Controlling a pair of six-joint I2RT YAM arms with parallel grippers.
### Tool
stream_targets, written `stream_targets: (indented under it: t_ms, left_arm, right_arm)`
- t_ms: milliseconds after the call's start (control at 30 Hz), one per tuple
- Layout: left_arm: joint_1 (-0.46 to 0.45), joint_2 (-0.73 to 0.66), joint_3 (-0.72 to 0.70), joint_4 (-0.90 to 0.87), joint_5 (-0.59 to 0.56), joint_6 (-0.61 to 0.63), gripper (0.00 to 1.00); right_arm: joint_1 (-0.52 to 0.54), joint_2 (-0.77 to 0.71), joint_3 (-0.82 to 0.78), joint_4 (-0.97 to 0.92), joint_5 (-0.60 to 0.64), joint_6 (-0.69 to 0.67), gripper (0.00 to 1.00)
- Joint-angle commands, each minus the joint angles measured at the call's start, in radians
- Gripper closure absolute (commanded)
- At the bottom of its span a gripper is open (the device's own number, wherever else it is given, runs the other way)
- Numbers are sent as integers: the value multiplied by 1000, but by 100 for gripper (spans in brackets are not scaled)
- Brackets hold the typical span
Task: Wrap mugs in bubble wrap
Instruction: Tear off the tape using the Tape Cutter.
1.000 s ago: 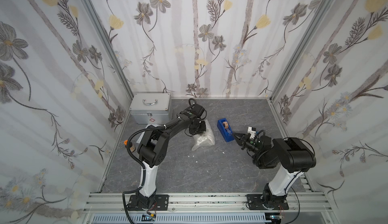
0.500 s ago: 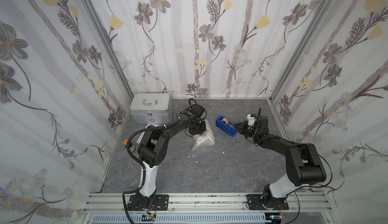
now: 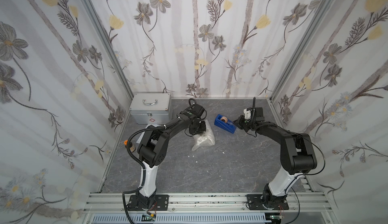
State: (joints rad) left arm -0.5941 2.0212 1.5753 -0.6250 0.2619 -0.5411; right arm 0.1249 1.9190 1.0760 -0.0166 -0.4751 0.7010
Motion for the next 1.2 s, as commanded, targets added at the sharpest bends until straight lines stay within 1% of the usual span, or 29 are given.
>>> stream_targets:
  t_ms: [0,100,233,367,433,533,567,600,667,733,800,933,1067,1167]
  left_arm:
    - [2,2,7,-22,-6,9,88]
    - [1,4,9,-22,-6,9,88]
    - [1,8,12,-22,-5,8,88]
    - [1,8,6,-19,-1,6,88]
    - [1,9,5,-18,-2,6,88]
    - [1,13,3,-15,-1,7,88]
    - [1,12,2,-13,-2,6,88]
    - [1,13,3,-13,-1,6,88]
    - [2,14,3,-14,-1,6,88]
    - [1,11,0,-16,-4,6,88]
    - [1,9,-3,-16,-7,6,88]
    - [2,14,-1,-15,-4,4,88]
    - [2,16,5,-19,-4,6,88]
    - [1,17,8,-22,-6,7,88]
  right_arm:
    - [16,3,57,-58,18,-61,100]
    - [40,-21,94,-72,32,-77,100]
    - [45,-11,111,-54,-7,-76,100]
    - [48,-1,126,-98,47,-112,100]
    - [66,25,183,-181,97,-162,100]
    - [84,65,267,-251,156,-193,100]
    - [97,93,317,-295,183,-210,100]
    - [110,129,373,-343,199,-229,100]
    - [120,175,426,-379,195,-242,100]
    - [128,177,434,-388,220,-244,100]
    - [128,130,405,-345,202,-231,100]
    - [116,54,410,-371,205,-221,100]
    - [78,-17,358,-387,211,-215,100]
    - [42,-4,312,-445,243,-224,100]
